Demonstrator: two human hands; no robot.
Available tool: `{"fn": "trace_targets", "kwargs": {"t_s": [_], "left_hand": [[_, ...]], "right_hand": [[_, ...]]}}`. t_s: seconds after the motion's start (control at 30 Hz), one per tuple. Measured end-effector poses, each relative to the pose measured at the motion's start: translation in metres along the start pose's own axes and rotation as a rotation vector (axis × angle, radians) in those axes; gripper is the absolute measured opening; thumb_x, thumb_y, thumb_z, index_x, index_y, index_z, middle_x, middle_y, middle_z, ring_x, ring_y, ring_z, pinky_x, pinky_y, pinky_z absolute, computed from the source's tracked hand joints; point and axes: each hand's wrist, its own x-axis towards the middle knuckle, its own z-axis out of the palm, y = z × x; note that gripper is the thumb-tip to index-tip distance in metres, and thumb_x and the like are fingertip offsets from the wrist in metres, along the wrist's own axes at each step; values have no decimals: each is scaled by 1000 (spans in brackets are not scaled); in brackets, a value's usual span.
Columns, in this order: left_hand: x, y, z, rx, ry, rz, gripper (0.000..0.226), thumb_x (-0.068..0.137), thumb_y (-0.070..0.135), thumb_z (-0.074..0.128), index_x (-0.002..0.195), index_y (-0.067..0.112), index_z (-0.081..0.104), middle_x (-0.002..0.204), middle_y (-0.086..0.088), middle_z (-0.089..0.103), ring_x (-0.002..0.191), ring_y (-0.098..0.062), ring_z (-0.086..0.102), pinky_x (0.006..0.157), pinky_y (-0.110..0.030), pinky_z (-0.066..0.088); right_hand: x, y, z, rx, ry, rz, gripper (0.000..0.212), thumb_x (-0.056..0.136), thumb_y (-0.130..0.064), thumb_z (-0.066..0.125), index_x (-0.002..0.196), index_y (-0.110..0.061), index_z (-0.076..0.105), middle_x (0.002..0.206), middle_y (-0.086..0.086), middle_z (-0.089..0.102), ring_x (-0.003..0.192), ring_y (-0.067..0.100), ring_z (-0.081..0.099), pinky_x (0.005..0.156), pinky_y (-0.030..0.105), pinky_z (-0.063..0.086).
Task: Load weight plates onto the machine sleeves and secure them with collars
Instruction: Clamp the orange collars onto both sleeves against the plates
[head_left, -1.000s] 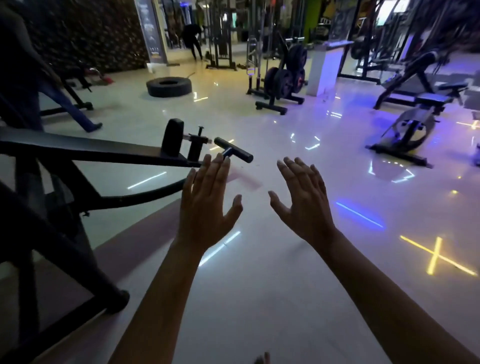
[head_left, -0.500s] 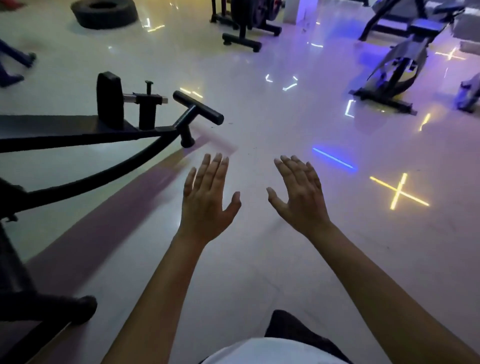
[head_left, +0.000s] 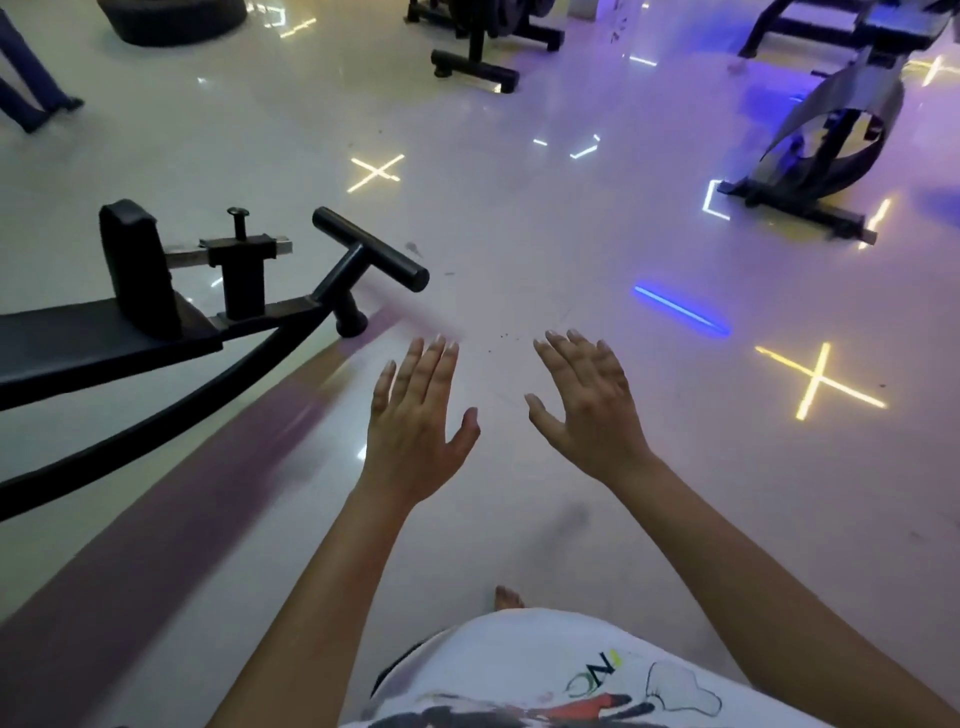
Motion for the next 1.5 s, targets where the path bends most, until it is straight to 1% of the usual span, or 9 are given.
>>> {"fn": "trace_targets", "kwargs": {"t_s": [0.13,0.27,0.47,0.6,1.03,1.17,1.33,1.43,1.5], "left_hand": [[79,-17,30,-22,-6,-42,63,85,38,39,138,5,34,143,-14,40,137,-24,22,109,-44,17],[162,-42,67,-44,-10,-69,64,85,40,38,138,5,33,144,-14,38,137,-28,27,109,-44,17],[310,-89,117,-77,5,-93,66,83,35,50,140,8,31,147,-10,35,139,-24,21,111,-43,16],[411,-120,135,-67,7,-86,65,83,35,50,139,6,32,145,-12,38,138,-27,24,110,-45,17],[681,-236,223,-45,-4,-264,64,83,32,50,139,6,33,146,-11,35,138,-23,19,110,-43,13],[759,-281,233,-28,1,-328,64,83,33,49,139,7,32,147,-11,35,139,-24,21,110,-43,14],[847,-345,247,-24,20,-488,65,85,36,46,141,9,28,149,-9,30,139,-17,11,111,-41,9],[887,-387,259,-15,37,-576,65,83,35,47,140,8,30,148,-10,32,139,-22,17,110,-43,13],[915,-421,268,-14,52,-626,65,83,35,47,141,9,30,149,-10,31,140,-22,17,110,-43,11]], "right_hand": [[66,47,35,14,-44,-21,52,81,-23,66,127,-5,51,130,14,55,126,32,45,107,47,25],[137,95,79,4,-65,-43,52,80,-23,66,127,-5,51,130,14,55,125,32,45,107,49,26],[267,167,146,-11,-102,-22,53,81,-23,66,128,-5,50,132,15,53,127,33,43,108,50,23],[359,204,181,-8,-92,-17,54,80,-22,66,128,-6,50,131,14,54,127,32,44,108,48,21],[635,317,342,82,-193,-108,52,80,-22,67,126,-6,51,129,15,55,125,33,45,107,47,20],[730,337,383,115,-241,-165,51,80,-22,66,126,-5,51,130,15,55,125,33,45,107,47,20],[853,343,442,160,-359,-263,53,83,-25,63,130,-7,47,134,14,52,128,32,42,108,46,19],[915,337,486,177,-412,-330,54,84,-26,62,131,-7,46,136,12,49,130,31,39,109,45,17],[955,331,519,182,-442,-368,54,85,-28,60,133,-8,44,139,12,46,133,30,35,110,45,16]]}}
